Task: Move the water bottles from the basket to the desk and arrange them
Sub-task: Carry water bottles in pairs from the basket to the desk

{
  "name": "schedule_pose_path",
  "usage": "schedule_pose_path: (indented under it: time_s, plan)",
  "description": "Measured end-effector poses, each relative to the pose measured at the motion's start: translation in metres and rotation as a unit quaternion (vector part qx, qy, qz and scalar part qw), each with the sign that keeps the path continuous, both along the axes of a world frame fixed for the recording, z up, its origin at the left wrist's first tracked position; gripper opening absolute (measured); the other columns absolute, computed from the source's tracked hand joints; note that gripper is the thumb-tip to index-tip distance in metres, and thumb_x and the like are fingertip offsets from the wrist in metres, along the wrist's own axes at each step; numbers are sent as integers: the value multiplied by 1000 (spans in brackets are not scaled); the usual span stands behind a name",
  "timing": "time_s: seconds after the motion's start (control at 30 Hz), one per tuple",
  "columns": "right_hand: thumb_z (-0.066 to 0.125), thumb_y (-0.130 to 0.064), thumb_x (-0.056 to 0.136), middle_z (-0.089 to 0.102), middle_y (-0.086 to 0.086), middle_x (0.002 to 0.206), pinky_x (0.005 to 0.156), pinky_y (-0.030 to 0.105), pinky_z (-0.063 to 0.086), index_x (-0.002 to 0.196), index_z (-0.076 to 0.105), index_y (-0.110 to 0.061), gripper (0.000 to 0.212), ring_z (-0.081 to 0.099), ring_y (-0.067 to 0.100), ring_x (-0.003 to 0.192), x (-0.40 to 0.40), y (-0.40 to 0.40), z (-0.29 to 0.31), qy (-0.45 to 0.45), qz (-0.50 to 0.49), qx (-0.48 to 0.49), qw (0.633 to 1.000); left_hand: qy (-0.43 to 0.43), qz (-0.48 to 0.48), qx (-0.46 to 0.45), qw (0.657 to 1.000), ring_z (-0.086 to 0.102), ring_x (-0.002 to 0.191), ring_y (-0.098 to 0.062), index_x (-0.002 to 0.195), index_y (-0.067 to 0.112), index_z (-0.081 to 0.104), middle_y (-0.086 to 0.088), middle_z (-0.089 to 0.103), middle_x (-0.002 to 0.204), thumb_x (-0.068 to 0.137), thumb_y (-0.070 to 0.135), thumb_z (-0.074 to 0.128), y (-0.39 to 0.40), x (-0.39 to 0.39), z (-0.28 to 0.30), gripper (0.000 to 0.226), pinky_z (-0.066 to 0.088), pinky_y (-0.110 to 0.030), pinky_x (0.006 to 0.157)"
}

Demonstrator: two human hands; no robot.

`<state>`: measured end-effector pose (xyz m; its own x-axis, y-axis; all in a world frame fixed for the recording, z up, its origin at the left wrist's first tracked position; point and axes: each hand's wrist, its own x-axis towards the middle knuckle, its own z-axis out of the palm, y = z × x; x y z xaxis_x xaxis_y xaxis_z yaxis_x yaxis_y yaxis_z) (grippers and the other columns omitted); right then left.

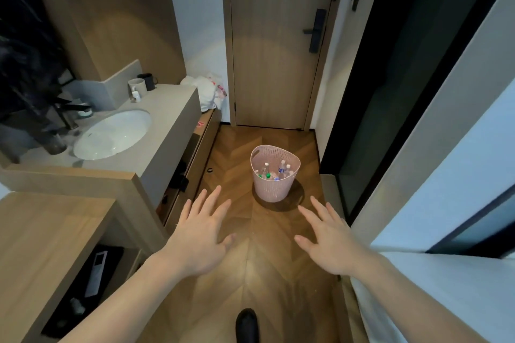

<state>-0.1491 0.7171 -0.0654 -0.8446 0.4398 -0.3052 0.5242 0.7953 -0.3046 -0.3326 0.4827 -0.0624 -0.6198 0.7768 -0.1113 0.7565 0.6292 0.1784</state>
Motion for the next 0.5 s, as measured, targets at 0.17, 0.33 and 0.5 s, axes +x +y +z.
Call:
schedule_pose_path:
  time_s: [0.17,0.33,0.5]
  plan:
    - [40,-69,102,-18,-15,174,131,52,8,166,2,-46,77,-14,24,162,-48,74,-12,-16,-48,-5,999,-44,-13,-20,999,-14,160,-26,166,33,15,3,-15,173,100,59,47,82,-81,-24,77,-7,-46,126]
    - [39,-76,98,-24,-24,168,131,52,7,164,-3,-50,83,-15,22,162,-94,153,-30,-50,-107,-13,993,-68,-51,-49,995,-11,160,-27,166,31,17,1,-12,174,102,57,46,179,-146,-36,75,-2,-47,128]
    - [42,-71,100,-20,-16,173,131,54,6,166,0,-46,82,-16,24,162,-157,218,-38,-80,-100,-63,990,-104,-64,-68,990,-9,160,-26,166,32,15,3,-10,174,101,60,48,269,-198,-44,78,-2,-47,128]
